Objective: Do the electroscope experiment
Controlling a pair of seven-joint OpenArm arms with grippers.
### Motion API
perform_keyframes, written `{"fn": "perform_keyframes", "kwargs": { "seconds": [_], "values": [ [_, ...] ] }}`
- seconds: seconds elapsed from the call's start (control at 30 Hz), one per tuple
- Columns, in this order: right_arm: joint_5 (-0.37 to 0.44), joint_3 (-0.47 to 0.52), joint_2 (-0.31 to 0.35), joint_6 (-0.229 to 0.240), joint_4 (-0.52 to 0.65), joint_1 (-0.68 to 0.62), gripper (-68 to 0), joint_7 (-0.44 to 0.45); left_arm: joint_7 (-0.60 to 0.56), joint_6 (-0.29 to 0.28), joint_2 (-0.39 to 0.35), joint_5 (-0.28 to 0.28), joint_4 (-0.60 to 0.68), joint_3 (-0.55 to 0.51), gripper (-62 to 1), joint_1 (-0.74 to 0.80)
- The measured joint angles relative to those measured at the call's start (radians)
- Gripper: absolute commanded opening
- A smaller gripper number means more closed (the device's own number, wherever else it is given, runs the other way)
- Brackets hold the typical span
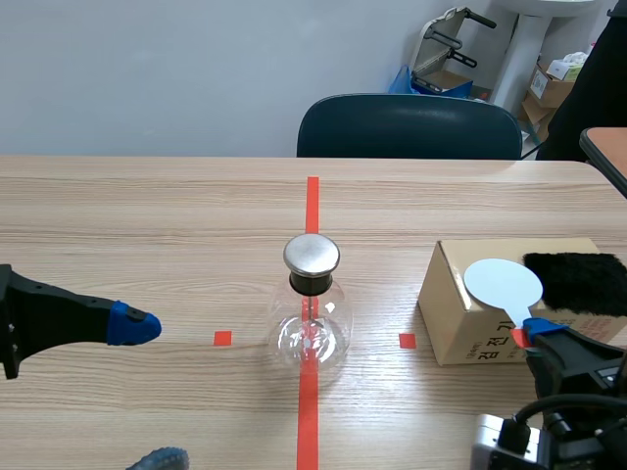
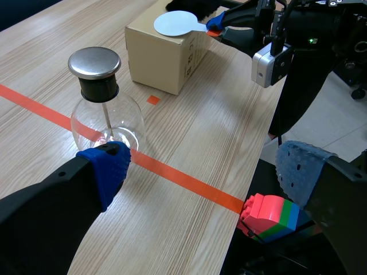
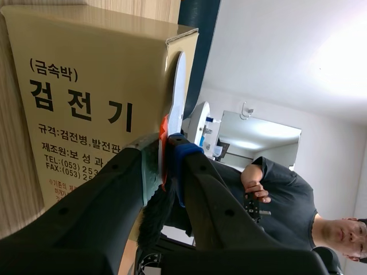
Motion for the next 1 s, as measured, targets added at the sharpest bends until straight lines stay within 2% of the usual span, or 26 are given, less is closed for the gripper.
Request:
{"fn": "perform_keyframes", "kwargs": {
  "seconds": [1.0],
  "values": [
    [0.0, 0.0, 0.0, 0.0, 0.0, 0.0, -66.4, 0.0, 0.016, 0.0, 0.0, 0.0, 0.0, 0.0, -6.5, 0.0]
  ]
}}
